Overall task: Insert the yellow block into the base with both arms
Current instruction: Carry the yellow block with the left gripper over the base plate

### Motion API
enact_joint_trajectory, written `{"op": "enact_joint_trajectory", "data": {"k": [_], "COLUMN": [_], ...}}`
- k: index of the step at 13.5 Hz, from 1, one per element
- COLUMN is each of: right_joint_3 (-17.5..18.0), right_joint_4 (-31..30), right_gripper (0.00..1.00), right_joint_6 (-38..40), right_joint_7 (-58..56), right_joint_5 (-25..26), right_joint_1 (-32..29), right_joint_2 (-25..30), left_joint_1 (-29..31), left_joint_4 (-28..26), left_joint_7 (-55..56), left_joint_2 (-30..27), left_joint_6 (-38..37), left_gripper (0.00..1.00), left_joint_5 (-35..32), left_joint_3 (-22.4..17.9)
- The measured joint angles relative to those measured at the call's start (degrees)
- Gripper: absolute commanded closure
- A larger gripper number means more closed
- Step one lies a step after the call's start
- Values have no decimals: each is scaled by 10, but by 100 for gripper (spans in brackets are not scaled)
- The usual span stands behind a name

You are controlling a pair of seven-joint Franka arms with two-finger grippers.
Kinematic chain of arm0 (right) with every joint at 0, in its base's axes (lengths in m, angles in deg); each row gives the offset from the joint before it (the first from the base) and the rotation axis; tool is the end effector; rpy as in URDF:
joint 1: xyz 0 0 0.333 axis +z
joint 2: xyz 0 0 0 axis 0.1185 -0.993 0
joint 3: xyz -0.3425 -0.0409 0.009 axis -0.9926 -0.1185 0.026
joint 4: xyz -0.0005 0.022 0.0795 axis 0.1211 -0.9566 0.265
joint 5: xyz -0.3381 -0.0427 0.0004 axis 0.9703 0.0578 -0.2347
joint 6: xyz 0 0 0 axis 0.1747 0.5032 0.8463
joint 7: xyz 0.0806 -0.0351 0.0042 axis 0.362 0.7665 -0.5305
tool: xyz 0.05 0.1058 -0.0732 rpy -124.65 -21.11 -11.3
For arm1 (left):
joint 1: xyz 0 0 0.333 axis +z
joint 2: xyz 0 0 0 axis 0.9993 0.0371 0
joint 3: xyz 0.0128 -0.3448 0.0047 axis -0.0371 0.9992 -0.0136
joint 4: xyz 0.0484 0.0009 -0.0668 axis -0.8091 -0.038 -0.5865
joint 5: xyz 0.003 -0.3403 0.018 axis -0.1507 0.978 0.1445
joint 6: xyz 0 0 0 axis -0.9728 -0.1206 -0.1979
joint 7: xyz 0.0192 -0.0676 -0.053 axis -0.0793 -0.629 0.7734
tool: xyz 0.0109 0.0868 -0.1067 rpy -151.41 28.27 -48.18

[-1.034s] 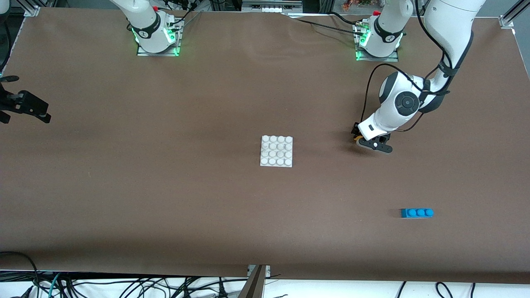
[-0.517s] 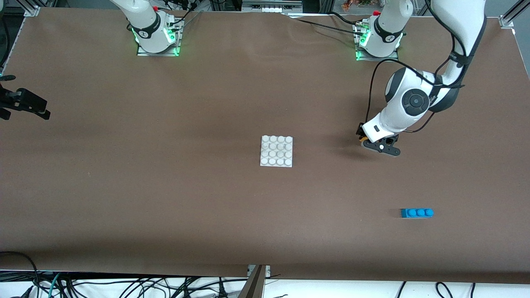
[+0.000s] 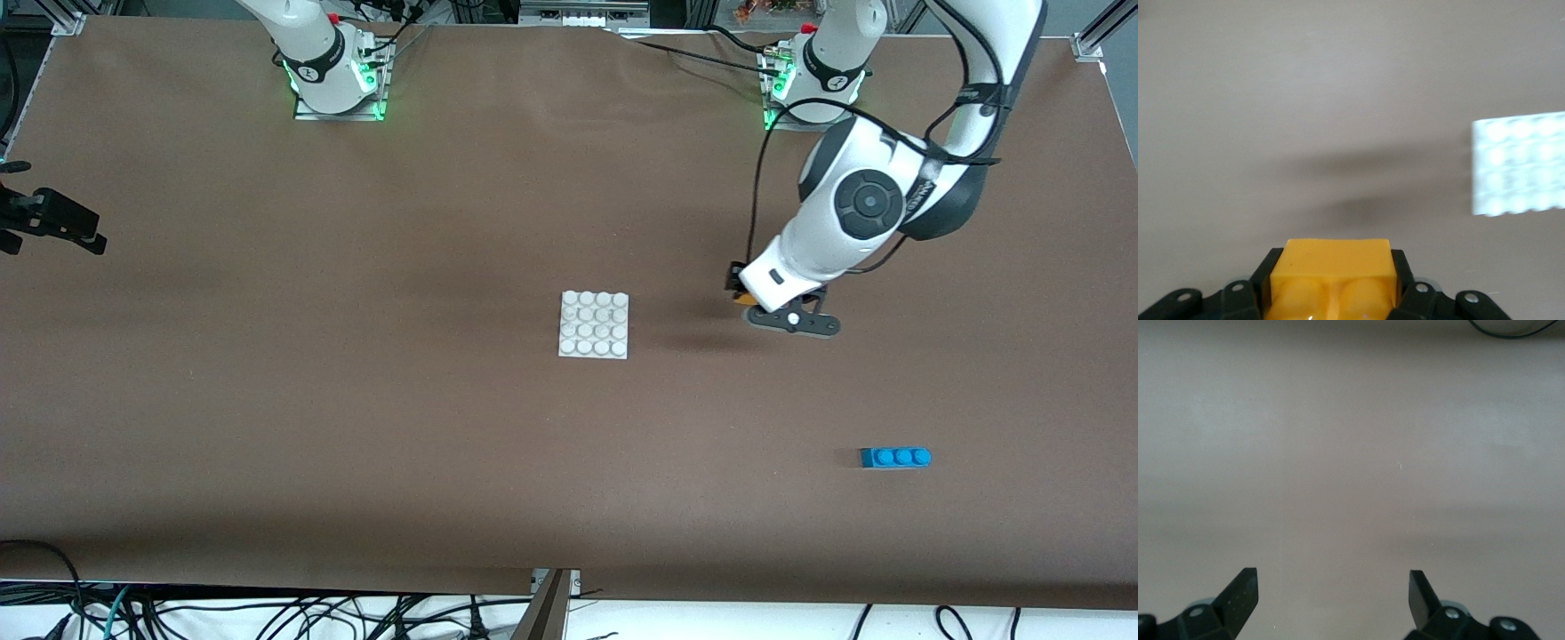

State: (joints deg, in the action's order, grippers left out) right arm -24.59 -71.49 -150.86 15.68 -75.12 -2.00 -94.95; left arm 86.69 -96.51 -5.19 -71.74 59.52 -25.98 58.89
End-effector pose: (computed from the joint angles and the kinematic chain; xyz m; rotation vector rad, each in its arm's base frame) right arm 0.5424 -0.0392 0.6118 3.0988 0.0510 0.0430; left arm 0.5307 -0.2196 0.3813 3.0638 -0.1542 -0.1496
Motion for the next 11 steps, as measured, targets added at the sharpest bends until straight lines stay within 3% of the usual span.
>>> {"op": "enact_joint_trajectory", "data": {"k": [7,11], "right_joint_3": [6,6], "right_joint_4": [0,0], "right_gripper": [0,0], "right_joint_6": [0,0], "right_joint_7": [-3,-4], "right_joint_5": [0,0], "right_joint_1": [1,1], "right_joint_2": [0,0], "left_joint_1": [-120,-211], "left_joint_4": [161,215], "left_joint_7": [182,227], "left_joint_2": [145,219], "left_joint_6": [0,0], "left_gripper": [52,52], "left_joint_5": [3,-26], "left_joint_3": [-3,-50]}}
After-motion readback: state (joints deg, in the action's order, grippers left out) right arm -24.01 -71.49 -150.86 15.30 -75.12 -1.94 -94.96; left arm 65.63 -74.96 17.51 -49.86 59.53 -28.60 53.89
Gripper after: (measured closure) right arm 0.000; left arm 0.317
